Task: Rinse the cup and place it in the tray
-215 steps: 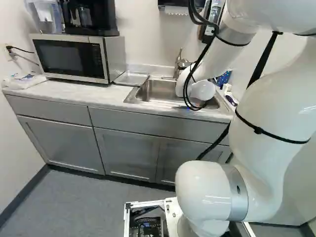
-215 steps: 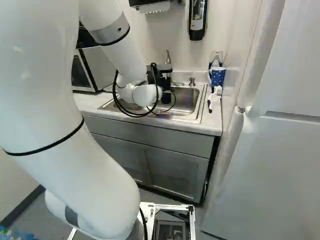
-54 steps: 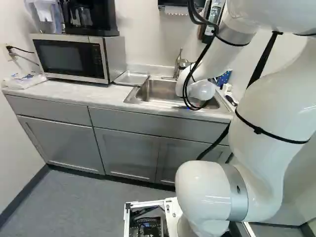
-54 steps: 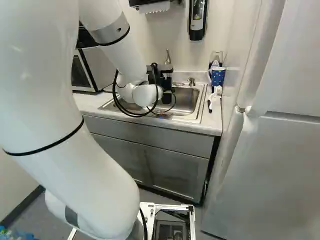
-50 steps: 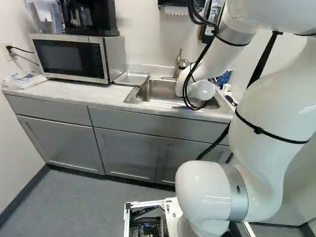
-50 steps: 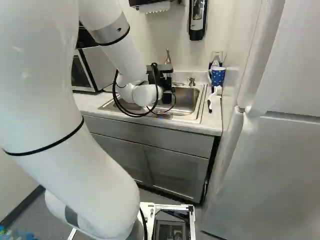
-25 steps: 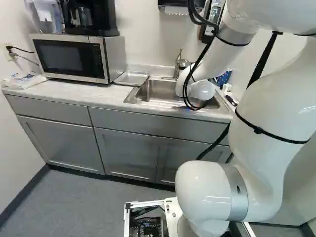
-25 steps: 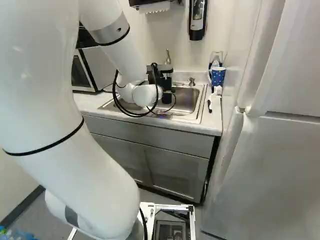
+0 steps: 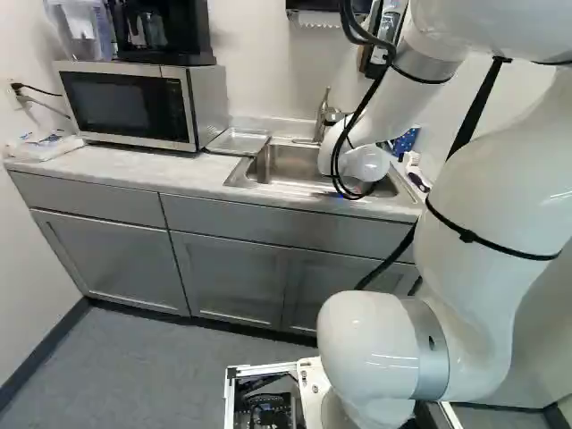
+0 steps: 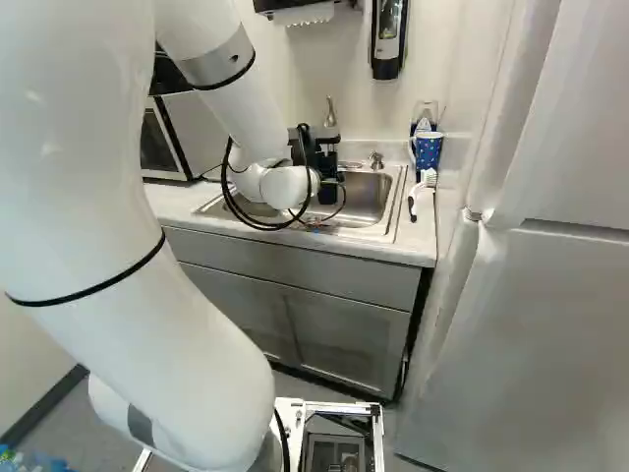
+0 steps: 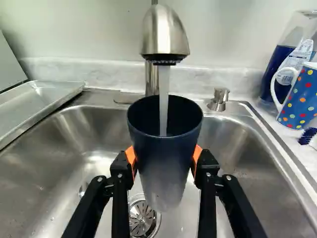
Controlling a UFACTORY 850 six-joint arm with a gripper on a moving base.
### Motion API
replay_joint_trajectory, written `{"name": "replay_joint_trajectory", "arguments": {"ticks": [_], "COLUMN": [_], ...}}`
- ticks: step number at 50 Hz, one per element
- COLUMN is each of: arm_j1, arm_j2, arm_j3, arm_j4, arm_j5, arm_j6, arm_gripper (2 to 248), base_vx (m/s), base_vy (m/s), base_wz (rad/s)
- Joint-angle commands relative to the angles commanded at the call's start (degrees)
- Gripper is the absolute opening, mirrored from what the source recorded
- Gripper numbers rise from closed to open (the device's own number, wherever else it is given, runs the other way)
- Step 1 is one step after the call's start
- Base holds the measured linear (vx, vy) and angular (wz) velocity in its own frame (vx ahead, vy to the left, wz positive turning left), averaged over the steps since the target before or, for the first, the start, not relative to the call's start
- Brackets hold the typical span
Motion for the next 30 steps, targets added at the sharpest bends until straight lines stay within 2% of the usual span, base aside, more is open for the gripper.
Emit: {"name": "replay_joint_trajectory", "arguments": {"ticks": [30], "arm_j1": [0.0], "arm_j2": [0.0], "arm_j3": [0.0], "arm_j4": [0.0], "arm_j5": [0.0], "arm_j6": [0.0], "arm_gripper": [124], "base_vx": [0.0], "base_vy": [0.0], "base_wz": [0.0]}}
